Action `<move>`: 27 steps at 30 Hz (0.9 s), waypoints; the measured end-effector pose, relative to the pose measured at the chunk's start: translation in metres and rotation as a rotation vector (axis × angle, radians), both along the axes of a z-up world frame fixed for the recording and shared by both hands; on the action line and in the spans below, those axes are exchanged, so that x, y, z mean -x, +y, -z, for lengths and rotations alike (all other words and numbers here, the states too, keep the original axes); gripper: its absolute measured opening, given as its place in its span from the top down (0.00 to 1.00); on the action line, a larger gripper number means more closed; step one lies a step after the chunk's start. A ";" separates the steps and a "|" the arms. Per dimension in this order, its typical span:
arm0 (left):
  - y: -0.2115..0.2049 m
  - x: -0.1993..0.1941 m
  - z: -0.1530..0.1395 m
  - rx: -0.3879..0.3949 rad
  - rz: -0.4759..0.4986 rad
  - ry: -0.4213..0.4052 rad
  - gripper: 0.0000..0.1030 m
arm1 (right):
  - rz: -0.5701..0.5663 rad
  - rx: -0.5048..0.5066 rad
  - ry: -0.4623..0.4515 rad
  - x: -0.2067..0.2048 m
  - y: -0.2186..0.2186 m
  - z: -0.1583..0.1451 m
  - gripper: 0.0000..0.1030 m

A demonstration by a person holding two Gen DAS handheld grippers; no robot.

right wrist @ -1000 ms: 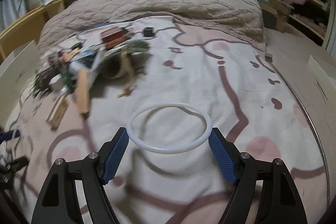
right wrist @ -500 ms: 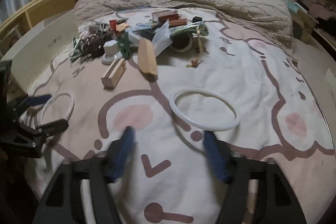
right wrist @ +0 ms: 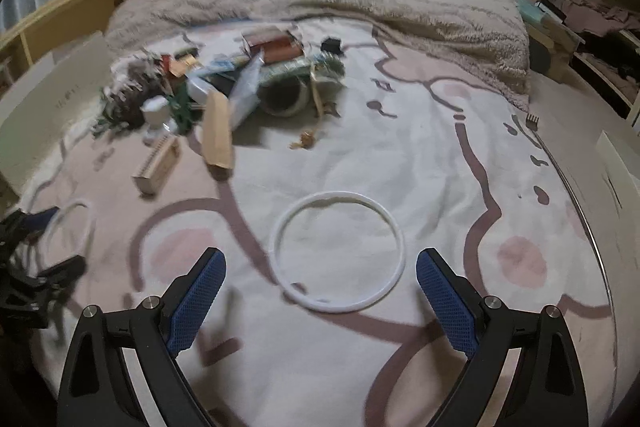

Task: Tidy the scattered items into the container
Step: 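Lift the white ring with the right gripper while the left gripper lifts its ring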

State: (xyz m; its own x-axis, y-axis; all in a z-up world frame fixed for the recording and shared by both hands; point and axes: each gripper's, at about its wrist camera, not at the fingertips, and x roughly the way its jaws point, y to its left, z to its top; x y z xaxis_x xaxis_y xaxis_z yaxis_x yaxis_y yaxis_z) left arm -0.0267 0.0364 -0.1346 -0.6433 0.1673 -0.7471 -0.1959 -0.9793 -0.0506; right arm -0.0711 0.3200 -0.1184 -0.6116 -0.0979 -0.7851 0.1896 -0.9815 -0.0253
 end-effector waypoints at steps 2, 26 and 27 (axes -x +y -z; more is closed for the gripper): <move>0.000 0.001 0.000 -0.003 0.002 0.001 0.00 | 0.001 -0.032 -0.027 0.008 0.001 0.005 0.07; 0.009 -0.001 -0.003 0.040 0.038 0.058 0.00 | -0.153 -0.008 -0.018 -0.029 -0.047 0.015 0.17; 0.009 -0.001 -0.003 0.041 0.038 0.058 0.00 | -0.161 -0.016 -0.012 -0.032 -0.051 0.015 0.17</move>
State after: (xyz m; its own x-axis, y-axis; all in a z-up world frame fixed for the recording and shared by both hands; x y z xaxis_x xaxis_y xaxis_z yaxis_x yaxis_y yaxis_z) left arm -0.0258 0.0456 -0.1317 -0.6798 0.1623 -0.7152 -0.2341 -0.9722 0.0019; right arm -0.0391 0.2688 -0.1333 -0.5798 -0.1812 -0.7944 0.3448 -0.9379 -0.0376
